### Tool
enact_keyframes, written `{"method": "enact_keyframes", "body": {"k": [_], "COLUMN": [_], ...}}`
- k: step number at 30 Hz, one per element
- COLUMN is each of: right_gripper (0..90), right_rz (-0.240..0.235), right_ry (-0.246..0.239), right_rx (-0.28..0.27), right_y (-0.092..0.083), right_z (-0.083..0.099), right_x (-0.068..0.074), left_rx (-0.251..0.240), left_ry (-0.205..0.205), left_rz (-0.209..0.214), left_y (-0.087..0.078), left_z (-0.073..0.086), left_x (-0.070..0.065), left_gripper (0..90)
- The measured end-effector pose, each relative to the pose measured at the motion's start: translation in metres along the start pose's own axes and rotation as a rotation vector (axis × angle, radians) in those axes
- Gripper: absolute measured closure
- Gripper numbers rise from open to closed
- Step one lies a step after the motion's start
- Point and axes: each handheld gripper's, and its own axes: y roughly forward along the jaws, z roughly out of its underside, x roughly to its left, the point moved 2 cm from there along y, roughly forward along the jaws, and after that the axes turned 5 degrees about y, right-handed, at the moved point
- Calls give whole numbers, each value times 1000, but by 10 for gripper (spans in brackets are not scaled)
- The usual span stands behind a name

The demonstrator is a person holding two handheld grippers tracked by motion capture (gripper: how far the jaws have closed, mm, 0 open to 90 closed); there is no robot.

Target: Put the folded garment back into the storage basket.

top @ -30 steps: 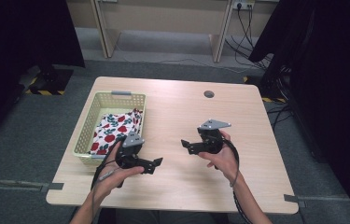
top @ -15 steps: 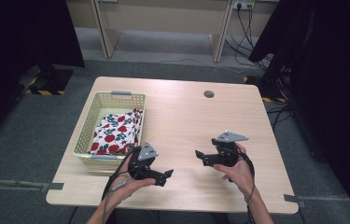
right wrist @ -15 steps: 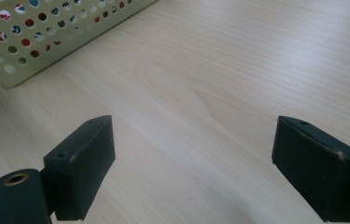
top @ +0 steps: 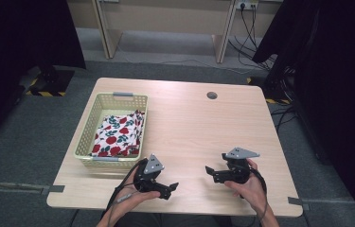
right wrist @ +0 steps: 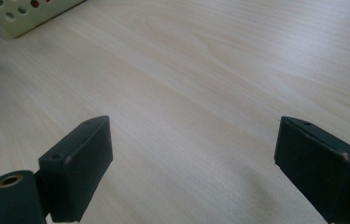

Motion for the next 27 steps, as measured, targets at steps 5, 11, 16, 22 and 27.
{"method": "enact_keyframes", "body": {"k": [5, 11, 16, 22, 27], "right_gripper": [116, 80, 74, 68, 68], "right_rz": [-5, -1, 9, 13, 23], "right_ry": [-6, -9, -6, 5, 5], "right_rx": [15, 29, 37, 36, 37], "right_y": [0, -4, -8, -17, -23], "right_z": [10, 15, 22, 32, 37], "right_x": [2, 3, 2, 0, 0], "left_rx": [22, 40, 60, 64, 72], "left_ry": [-5, -15, -15, -19, -11], "left_rz": [-1, 14, 11, -6, -23], "left_y": [4, 5, 6, 2, -5], "left_z": [7, 17, 24, 32, 38], "left_x": [2, 0, 2, 4, 6], "left_gripper": [38, 38, 38, 35, 34]}}
